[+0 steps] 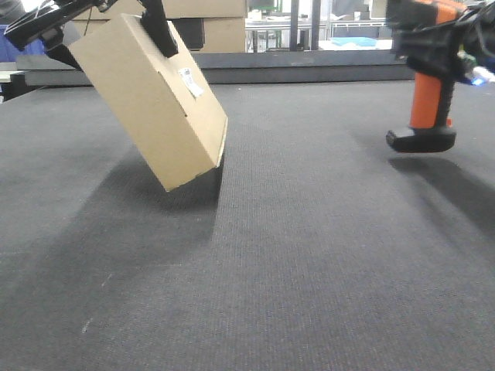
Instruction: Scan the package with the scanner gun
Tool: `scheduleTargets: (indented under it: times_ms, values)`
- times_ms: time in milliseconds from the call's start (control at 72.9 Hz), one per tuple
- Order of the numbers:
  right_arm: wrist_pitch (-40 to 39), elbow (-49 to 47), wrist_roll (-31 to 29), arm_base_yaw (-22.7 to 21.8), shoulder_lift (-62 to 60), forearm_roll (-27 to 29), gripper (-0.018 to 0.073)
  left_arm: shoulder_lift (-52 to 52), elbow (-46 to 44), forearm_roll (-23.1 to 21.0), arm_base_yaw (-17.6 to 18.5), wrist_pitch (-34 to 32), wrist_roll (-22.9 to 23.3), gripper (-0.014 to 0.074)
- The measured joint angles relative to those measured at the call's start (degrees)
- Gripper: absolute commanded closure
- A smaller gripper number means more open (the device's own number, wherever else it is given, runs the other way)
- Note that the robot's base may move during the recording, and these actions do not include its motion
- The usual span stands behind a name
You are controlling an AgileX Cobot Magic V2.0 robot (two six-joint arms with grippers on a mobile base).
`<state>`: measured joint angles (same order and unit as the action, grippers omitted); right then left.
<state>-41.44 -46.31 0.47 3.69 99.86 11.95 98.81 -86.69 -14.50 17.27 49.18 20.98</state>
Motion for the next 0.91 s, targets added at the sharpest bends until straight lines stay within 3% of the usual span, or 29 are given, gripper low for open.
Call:
scheduleTargets:
  times_ms: [480, 741, 810, 906]
  values:
    - [-1.48, 0.00, 0.24, 0.00, 0.50, -0.46, 0.0720, 0.00, 0.00, 0.00, 0.00, 0.00, 0.00, 0.0708]
    - [-1.48, 0.00, 3.16, 0.00, 2.10, -0.46, 0.0720, 0.00, 0.00, 0.00, 0.00, -0.81, 0.00, 0.0708]
    - [-1.61, 0.00, 3.65, 0.00, 2.27, -0.49, 0.0676, 0.00, 0.00, 0.00, 0.00, -0.91, 0.00, 0.0708]
    - [-1.61, 0.00, 4.18, 0.00, 2.27, -0.49, 0.0517, 0.00, 0.00, 0.00, 0.00, -0.91, 0.00, 0.0708]
